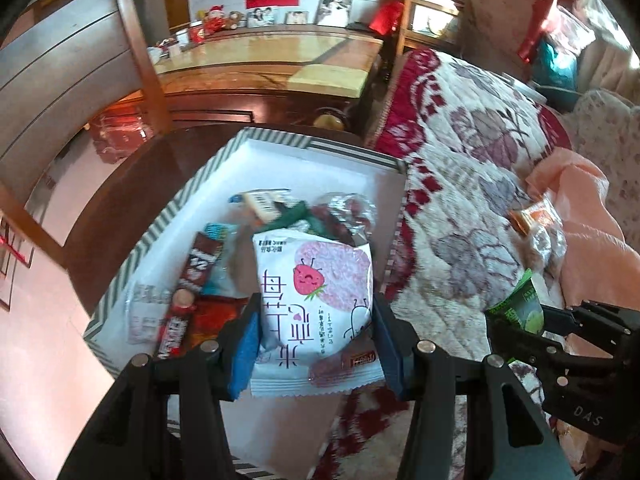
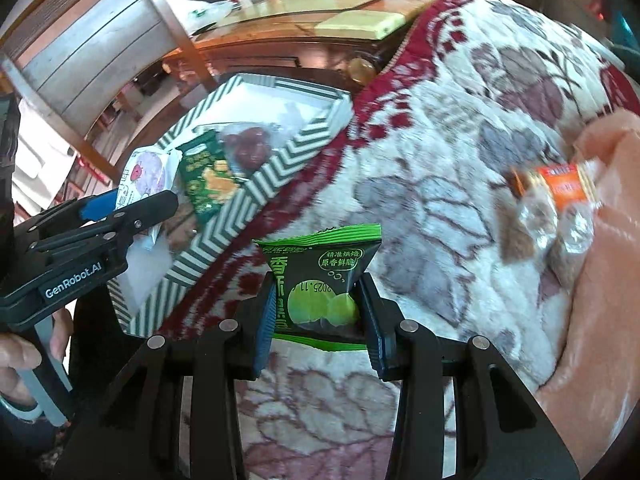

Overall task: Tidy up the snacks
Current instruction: 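Carry the white packet and green packet over the white tray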

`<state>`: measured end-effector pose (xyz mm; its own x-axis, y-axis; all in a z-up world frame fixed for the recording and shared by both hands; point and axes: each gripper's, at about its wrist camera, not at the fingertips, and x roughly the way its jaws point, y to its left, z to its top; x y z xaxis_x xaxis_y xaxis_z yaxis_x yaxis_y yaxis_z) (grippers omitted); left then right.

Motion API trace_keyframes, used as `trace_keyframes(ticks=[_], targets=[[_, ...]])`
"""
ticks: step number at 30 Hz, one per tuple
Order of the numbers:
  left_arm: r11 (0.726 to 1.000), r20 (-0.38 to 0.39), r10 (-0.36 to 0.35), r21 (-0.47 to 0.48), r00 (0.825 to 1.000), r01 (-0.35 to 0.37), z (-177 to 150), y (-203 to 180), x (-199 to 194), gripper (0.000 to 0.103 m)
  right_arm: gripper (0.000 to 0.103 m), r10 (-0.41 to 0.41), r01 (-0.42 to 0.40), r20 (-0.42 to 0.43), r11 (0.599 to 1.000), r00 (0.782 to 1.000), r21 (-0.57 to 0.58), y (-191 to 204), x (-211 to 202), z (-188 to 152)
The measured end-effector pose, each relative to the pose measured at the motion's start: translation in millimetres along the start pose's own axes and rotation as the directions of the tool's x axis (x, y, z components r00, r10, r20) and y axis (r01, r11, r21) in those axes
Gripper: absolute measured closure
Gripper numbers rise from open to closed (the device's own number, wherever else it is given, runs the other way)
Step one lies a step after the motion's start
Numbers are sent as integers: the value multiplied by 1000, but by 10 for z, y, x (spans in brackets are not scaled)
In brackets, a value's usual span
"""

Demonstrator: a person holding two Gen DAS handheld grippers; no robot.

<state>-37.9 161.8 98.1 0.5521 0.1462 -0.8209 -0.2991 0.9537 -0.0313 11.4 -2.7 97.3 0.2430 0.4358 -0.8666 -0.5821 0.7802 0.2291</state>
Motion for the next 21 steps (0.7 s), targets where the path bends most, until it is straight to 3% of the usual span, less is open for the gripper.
trace_keyframes(ticks=[21], targets=[[990,-30,66,-126,997,-70,-60,694,117,48,65,38,-44,-39,985,999,-164,788,172,255]])
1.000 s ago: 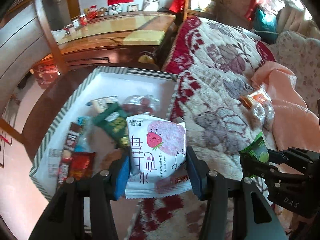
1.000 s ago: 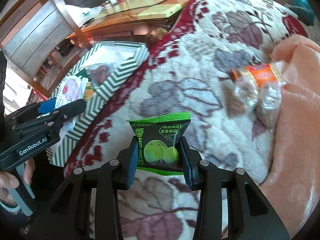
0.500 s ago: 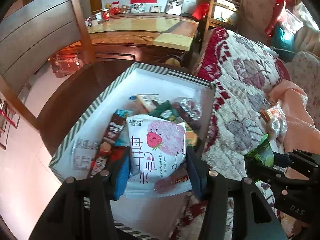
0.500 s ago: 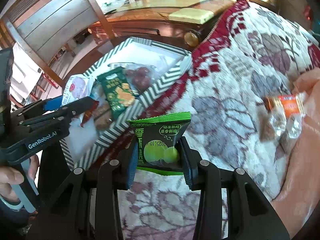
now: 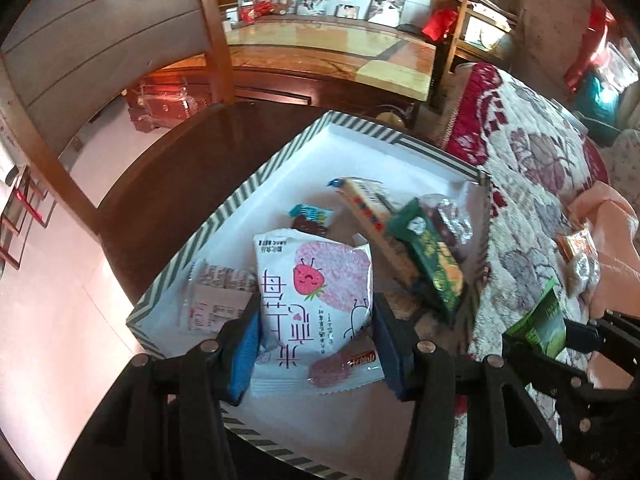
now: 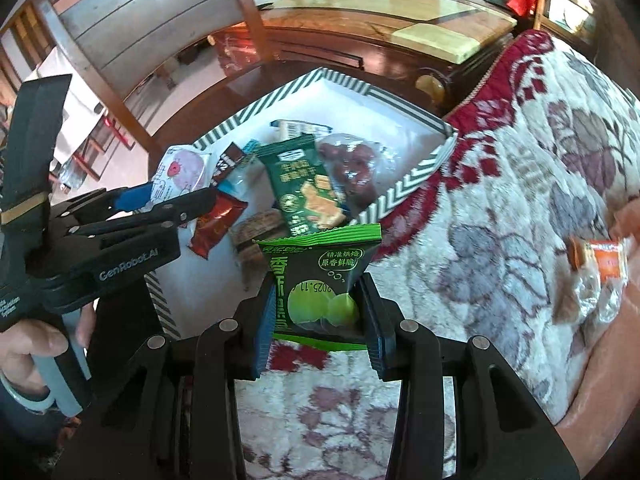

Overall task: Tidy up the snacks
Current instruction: 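Carry the white packet and green packet over the white tray, then open both grippers to drop the white and green packets in the tray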

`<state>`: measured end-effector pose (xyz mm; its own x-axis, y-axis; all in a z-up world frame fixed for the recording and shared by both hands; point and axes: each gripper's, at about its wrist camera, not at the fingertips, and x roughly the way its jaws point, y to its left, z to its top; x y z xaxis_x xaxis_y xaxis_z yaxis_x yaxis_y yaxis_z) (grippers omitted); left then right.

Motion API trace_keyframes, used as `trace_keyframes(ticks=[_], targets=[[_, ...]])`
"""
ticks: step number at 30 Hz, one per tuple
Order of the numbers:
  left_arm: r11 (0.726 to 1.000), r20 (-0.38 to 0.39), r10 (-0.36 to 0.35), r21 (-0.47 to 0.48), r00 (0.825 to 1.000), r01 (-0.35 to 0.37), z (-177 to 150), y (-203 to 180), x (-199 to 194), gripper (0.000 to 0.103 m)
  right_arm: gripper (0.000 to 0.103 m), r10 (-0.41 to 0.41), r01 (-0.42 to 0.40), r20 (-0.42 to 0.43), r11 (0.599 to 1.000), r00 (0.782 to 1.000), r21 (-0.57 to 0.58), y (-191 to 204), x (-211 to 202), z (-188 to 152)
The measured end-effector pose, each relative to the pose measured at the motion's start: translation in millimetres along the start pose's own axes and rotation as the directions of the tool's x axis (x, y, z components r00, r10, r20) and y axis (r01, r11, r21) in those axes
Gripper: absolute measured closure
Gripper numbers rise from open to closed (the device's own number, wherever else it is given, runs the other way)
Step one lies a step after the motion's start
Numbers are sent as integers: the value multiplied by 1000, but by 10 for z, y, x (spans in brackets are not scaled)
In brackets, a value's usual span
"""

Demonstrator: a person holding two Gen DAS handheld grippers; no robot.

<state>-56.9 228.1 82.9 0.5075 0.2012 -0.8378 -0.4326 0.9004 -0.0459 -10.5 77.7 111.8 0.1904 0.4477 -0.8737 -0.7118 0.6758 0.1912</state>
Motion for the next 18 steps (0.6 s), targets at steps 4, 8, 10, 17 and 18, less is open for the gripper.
trace_keyframes(ticks=[4,8,10,17,18], targets=[[1000,-4,6,-18,1000,-7,11,91,33,48,65,11,-12,-19,1000,1000,-27,131,77,28],[1000,-10,12,-26,1000,-12,25,148,68,48,65,21,-22,-27,998,999,-54,247,135,63],[1000,-13,14,-27,1000,-15,37,164,87,48,65,30,-31,-27,997,999,-65,297,152,83],[1000,-16,25,-11,1000,-25,107,156,159,48,65,53,-58,-48,994,997,-98,475,284,105],[1000,-17,25,-11,1000,-26,114,155,170,48,65,55,-60,-52,993,997,-101,492,303,103]])
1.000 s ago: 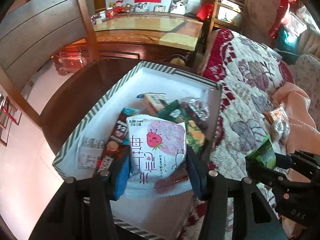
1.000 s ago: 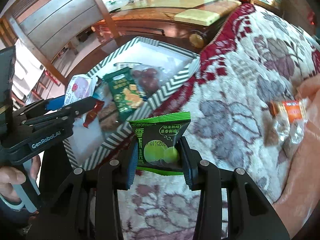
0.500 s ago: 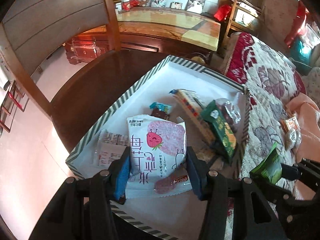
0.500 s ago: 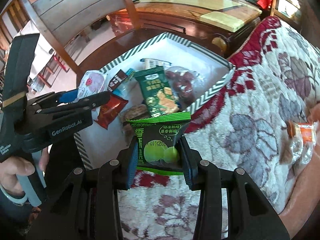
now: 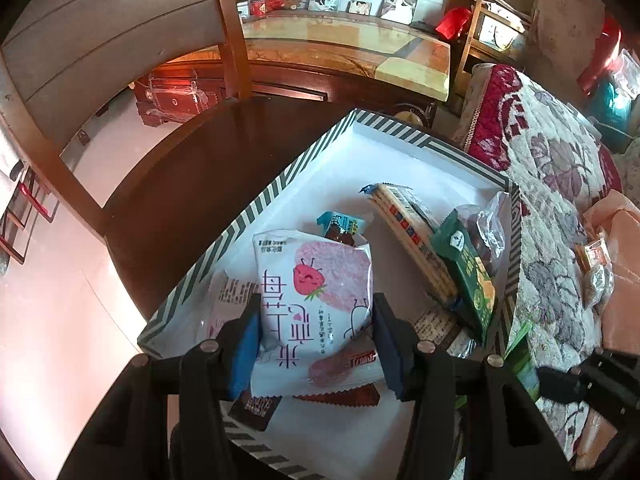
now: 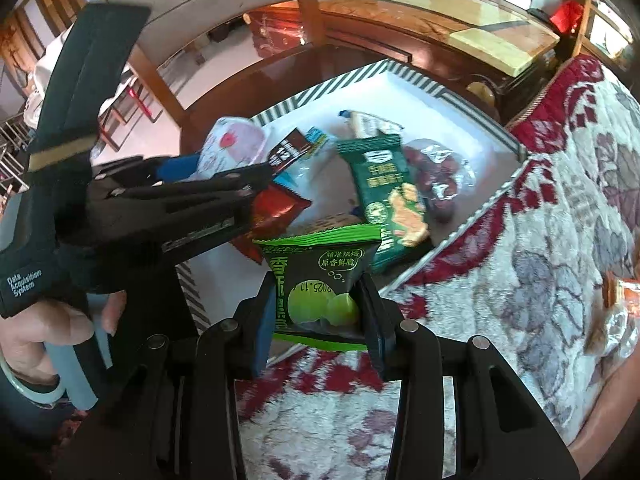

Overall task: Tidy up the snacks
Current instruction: 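Open both grippers to drop the white and green packets in the tray, then move both grippers back to the clear bags and cracker packet on the quilt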

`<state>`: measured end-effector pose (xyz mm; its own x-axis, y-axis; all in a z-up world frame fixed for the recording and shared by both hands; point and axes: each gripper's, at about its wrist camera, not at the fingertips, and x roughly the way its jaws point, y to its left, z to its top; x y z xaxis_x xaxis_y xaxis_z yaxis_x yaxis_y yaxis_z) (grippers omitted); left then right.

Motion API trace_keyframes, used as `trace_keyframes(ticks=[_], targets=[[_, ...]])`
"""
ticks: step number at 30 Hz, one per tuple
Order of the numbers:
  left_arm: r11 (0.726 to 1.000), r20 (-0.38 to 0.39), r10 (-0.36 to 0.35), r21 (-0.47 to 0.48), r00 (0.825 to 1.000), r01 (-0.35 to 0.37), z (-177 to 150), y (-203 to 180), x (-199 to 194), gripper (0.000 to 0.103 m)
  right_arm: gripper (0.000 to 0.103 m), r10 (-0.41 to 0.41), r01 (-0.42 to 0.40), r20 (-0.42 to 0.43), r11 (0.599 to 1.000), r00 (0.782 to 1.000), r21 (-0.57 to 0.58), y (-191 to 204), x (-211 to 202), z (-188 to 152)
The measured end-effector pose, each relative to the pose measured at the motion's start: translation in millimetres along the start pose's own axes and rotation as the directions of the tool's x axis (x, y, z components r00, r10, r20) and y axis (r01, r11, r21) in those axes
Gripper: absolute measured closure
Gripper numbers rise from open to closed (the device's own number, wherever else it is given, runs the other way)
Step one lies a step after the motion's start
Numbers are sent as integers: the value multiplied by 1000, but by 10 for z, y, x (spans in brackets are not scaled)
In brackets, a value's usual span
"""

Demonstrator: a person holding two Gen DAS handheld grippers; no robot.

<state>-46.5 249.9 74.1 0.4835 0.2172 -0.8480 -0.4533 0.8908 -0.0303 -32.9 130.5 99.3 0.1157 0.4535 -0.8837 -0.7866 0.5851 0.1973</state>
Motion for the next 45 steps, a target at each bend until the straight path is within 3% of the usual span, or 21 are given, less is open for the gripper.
trace_keyframes(ticks=[19,28,33,37,45], targets=[[1000,-32,-2,11,999,2,82,-24,233,48,65,80,-82,-69,996,994,-24,229,355,-20],[1000,-55,-12,18,998,13,85,-41,295,46,63,114,-112,-67,993,991,25,159,519,5],[1000,-63,-8,12,998,9,81,-40,305,41,54,116,-115,-60,993,991,22,141,464,-16],[1000,-50,-13,7,999,14,75,-24,247,31,53,124,-122,-42,992,991,36,104,341,-40],[1000,-25,-11,9,1000,12,78,-14,104,29,52,119,-119,4,990,993,73,-75,142,-54]])
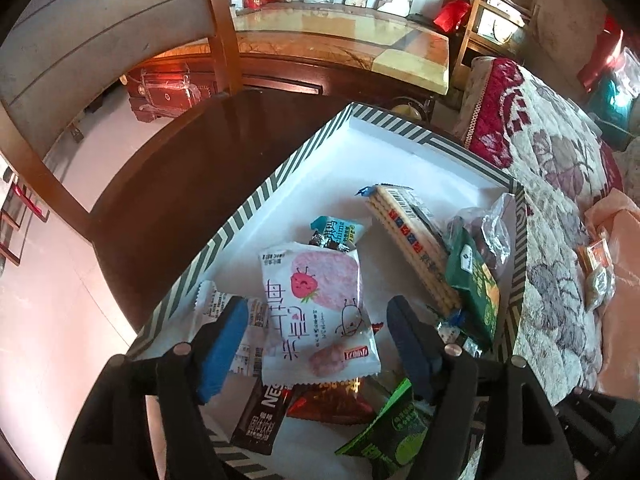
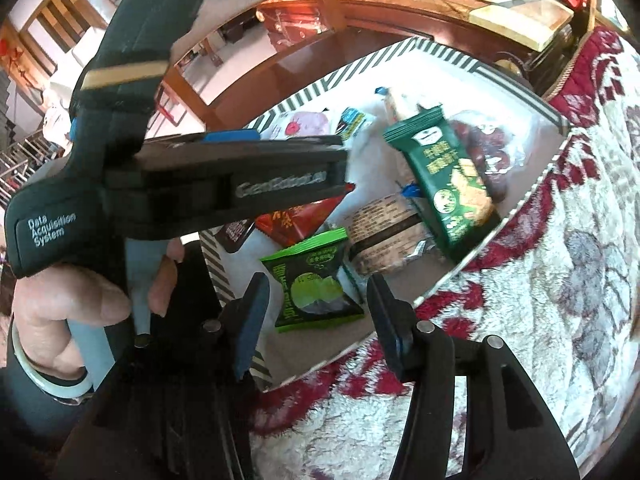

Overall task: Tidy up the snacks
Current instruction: 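Move both grippers back to the clear bags and cracker packet on the quilt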

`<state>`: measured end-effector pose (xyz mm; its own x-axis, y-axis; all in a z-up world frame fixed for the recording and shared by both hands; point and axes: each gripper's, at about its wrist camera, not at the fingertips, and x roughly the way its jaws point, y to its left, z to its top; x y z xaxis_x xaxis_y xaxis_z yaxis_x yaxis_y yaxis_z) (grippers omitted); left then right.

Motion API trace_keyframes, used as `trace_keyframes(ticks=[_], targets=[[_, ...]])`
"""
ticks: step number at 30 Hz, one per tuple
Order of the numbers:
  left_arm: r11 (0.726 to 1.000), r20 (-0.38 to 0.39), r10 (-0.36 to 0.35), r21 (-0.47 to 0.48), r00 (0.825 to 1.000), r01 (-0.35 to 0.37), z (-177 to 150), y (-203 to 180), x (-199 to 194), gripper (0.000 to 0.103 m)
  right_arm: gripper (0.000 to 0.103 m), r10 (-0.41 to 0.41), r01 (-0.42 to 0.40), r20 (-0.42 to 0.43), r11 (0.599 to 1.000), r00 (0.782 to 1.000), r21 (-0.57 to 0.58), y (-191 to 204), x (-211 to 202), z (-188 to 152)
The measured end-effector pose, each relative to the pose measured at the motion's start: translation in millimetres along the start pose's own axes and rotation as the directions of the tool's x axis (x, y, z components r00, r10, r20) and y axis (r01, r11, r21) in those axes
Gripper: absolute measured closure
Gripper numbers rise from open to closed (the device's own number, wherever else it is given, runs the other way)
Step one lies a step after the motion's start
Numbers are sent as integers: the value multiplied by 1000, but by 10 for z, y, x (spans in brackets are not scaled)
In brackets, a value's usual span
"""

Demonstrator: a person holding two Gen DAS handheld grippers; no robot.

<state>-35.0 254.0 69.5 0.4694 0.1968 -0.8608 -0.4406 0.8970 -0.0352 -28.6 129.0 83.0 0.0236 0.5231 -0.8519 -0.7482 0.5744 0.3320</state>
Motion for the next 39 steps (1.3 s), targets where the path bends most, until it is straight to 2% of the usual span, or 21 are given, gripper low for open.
trace_keyframes(ticks=[12,27,39], targets=[[999,38,-18,41,999,16,-45,-268,-210,29,52,-26,23,47,998,999,63,-197,-332,-171],[987,34,-59,153,998,53,-142,-861,-287,28,52,-76,62,83,986,994,154,-535,-597,-389],[970,9,-96,226,995,91,-252,-1342,-276,28,52,-136,112,87,965,987,237,-950,-797,-628]])
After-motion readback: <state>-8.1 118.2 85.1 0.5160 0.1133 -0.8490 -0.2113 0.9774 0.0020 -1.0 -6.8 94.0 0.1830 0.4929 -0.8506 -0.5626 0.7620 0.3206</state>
